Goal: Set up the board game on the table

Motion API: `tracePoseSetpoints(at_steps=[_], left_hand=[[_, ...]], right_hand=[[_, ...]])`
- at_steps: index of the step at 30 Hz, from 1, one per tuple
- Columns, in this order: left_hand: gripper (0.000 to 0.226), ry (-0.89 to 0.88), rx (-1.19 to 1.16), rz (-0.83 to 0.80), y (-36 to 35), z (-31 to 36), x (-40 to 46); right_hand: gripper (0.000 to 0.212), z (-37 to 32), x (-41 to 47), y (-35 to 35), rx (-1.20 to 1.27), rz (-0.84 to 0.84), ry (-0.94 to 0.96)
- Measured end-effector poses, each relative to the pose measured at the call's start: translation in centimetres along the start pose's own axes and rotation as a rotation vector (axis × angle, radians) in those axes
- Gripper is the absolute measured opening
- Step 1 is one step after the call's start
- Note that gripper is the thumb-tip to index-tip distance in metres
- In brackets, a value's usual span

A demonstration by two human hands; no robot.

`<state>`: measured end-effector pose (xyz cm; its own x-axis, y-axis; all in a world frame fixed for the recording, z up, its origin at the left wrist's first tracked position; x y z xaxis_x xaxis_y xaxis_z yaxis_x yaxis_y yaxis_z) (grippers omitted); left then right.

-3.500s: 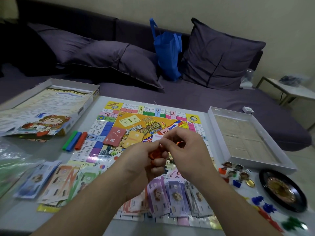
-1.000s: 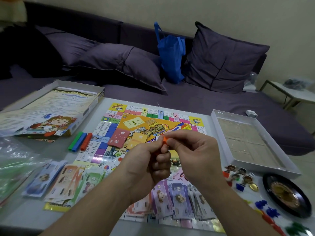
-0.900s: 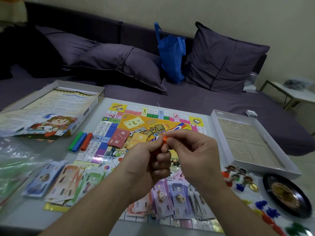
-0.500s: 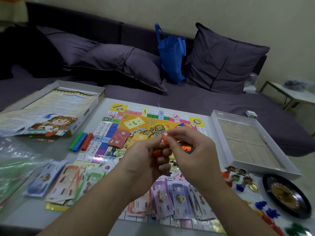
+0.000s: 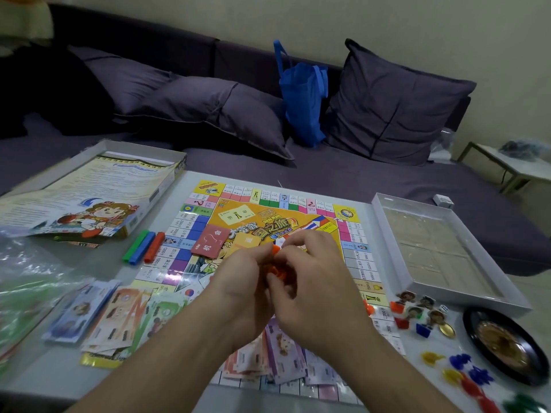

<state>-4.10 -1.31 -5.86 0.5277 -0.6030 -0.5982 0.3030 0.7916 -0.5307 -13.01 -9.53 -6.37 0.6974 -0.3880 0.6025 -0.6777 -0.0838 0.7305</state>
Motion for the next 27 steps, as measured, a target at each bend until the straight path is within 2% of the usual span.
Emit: tracePoseSetpoints(at_steps=[4, 7, 9, 13, 17, 21, 27], left_hand=[[0.038, 0.002, -0.030, -0.015, 0.3, -0.1, -0.1], [0.036, -0.023, -0.043, -0.040, 0.3, 0.1, 0.0], [0.032, -0.046, -0.033, -0.007, 0.4, 0.1, 0.4], [0.024, -0.069, 0.121, -0.052, 0.5, 0.0, 1.1], [0.022, -0.132, 0.306, -0.198, 0.2, 0.0, 0.6], [0.023, -0.249, 0.405, -0.270, 0.6, 0.3, 0.9], [0.033, -0.370, 0.519, -0.301, 0.6, 0.4, 0.8]], right_hand=[[0.018, 0.1, 0.0, -0.2, 0.010, -0.032, -0.004], [0.003, 0.1, 0.3, 0.2, 0.125, 0.057, -0.077], [0.006, 0.3, 0.5, 0.9, 0.220, 0.151, -0.167], [0.011, 1.9, 1.2, 1.7, 0.359, 0.192, -0.359], [0.014, 3.7, 1.7, 2.0, 0.479, 0.090, -0.476], [0.017, 4.6, 2.0, 2.7, 0.543, 0.029, -0.440], [0.018, 4.7, 2.0, 3.1, 0.567, 0.077, -0.387]])
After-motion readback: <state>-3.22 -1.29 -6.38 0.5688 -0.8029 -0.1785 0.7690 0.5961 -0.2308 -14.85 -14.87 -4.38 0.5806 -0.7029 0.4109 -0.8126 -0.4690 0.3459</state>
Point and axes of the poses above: each hand's wrist, its own x-axis towards the middle knuckle, its own y-axis out of the back of the hand, z = x × y, the point moved 1 cm from there along x, towards the middle knuckle, and after that the axes turned 12 degrees about z, right-handed, at the moved point
